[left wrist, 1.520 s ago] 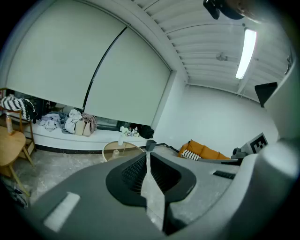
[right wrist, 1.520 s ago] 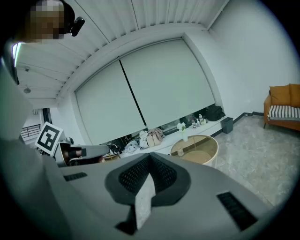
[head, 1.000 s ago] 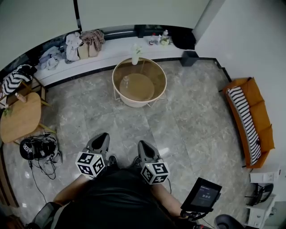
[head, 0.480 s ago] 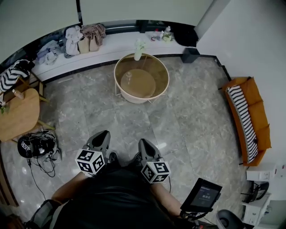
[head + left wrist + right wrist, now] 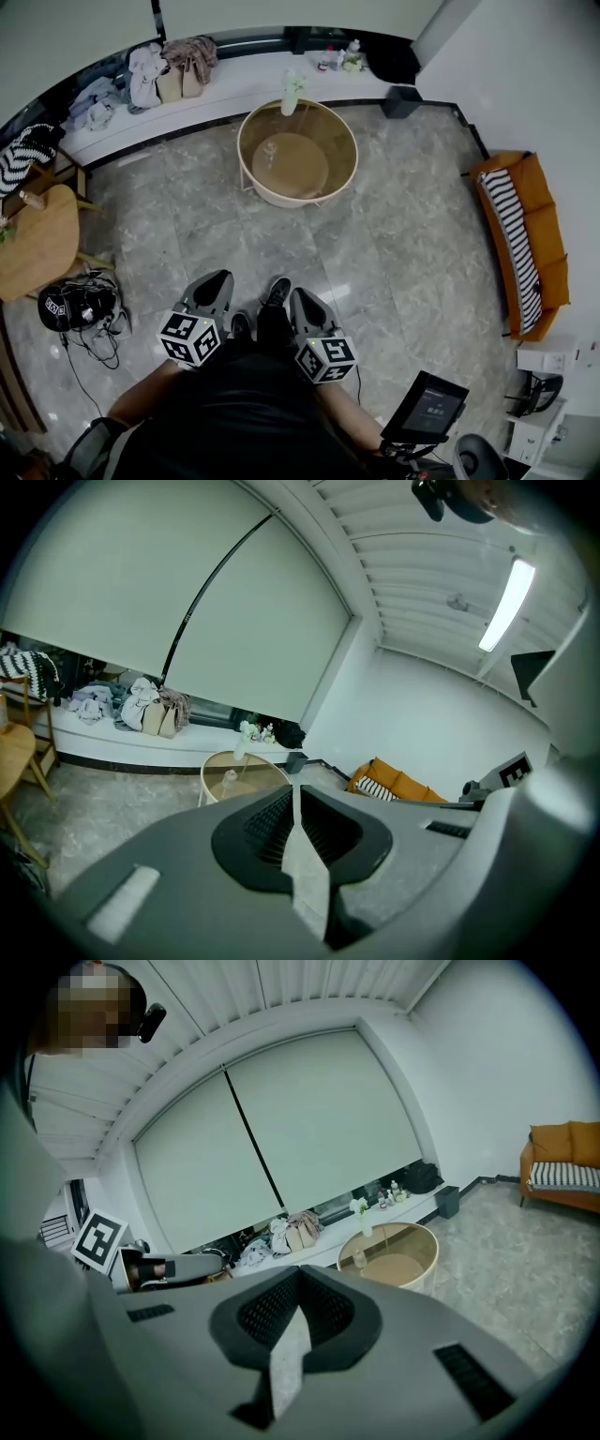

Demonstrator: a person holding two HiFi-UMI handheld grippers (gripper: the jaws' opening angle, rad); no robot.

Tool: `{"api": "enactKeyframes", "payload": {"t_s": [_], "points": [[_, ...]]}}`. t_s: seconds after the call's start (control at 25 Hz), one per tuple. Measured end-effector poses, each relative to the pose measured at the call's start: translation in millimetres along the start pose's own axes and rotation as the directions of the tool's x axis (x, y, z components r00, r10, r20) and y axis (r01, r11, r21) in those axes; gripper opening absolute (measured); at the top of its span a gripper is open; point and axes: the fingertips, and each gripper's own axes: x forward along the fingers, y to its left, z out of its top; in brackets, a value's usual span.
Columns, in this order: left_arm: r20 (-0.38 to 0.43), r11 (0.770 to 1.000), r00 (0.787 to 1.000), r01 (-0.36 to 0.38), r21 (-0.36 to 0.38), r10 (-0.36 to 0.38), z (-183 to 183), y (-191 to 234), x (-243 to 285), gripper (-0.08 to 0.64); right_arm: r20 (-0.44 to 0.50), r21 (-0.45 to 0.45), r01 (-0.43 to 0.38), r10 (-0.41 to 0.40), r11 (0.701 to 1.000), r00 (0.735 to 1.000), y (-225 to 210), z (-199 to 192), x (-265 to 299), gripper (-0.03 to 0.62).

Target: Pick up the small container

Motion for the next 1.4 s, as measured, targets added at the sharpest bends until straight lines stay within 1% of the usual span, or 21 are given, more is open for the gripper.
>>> {"api": "enactKeyframes", "payload": {"t_s": [0.12, 0.28, 0.52, 0.72, 1.08, 1.4], "points": [[-0.004, 1.0, 1.0, -0.003, 0.005, 0.003, 5, 5, 14, 0.026, -0.008, 0.008, -0.015, 0.016, 1.0, 1.0, -9, 5, 18, 0.006], [-0.013, 0.999, 0.999, -0.033, 0.002, 0.033, 18, 17, 40, 0.026, -0.021, 0.019, -0.045, 0.046, 0.999, 0.999, -22, 19, 47, 0.006], [-0.033, 0.997, 0.997, -0.075, -0.02, 0.074, 35, 29, 91, 0.026, -0.043, 0.031, -0.068, 0.069, 0.997, 0.997, -57, 46, 89, 0.006], [-0.043, 0.995, 0.994, -0.1, -0.029, 0.099, 46, 33, 123, 0.026, -0.074, 0.047, -0.099, 0.102, 0.994, 0.992, -77, 58, 119, 0.006], [-0.033, 0.987, 0.987, -0.156, -0.045, 0.155, 71, 33, 165, 0.026, -0.095, 0.057, -0.149, 0.154, 0.987, 0.984, -111, 90, 152, 0.006], [-0.04, 0.98, 0.981, -0.193, -0.056, 0.191, 76, 30, 183, 0.026, -0.096, 0.075, -0.182, 0.189, 0.98, 0.977, -127, 103, 164, 0.006]]}}
